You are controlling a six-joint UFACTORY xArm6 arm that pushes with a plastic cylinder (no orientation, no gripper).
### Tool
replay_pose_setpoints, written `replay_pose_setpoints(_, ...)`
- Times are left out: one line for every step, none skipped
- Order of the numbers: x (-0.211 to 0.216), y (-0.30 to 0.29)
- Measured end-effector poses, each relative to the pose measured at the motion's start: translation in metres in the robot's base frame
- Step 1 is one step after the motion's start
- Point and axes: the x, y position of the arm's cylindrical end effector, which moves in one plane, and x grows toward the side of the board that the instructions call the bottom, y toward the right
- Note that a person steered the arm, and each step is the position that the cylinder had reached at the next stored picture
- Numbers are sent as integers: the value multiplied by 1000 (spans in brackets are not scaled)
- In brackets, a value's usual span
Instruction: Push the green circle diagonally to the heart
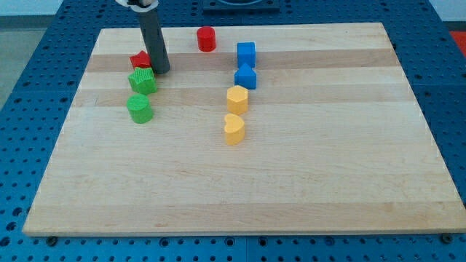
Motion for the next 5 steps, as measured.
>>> replay_pose_setpoints(34,-10)
replay_pose_setpoints(93,16)
replay_pose_setpoints(130,21)
replay_pose_setpoints(121,-5)
replay_pose_setpoints(109,-35)
